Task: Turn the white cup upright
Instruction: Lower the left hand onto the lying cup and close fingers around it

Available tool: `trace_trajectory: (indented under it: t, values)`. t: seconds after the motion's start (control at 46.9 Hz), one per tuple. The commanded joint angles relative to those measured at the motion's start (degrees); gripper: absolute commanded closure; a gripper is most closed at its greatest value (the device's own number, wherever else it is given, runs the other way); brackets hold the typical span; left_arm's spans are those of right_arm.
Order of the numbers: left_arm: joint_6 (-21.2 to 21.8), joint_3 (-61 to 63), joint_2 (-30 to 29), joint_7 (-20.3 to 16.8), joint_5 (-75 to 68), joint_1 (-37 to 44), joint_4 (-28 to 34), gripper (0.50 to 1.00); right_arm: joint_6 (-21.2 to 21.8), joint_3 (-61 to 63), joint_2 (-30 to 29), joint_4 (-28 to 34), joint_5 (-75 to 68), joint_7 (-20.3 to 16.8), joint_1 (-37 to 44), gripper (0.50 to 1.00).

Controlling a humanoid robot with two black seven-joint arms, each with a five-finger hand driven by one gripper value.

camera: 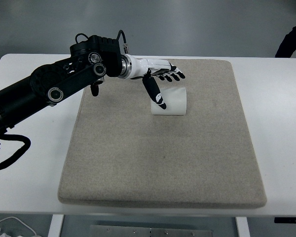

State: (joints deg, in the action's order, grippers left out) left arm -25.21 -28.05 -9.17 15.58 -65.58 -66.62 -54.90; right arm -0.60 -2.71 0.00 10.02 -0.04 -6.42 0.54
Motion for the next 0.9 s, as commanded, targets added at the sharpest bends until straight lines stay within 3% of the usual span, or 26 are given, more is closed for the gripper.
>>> trace_trajectory:
  t: [0.0, 0.875]
  values:
    - [0.0, 0.0, 0.5, 0.0, -0.8, 0.2, 0.1, 0.519, 0.0, 0.0, 0.0, 0.0, 0.0, 0.0, 0.0, 0.57]
    - [0.9, 0.3, 5.8, -2.5, -7.2, 0.4, 6.1, 0.527, 0.0, 0.0, 0.0, 0.0, 0.0, 0.0, 0.0, 0.57]
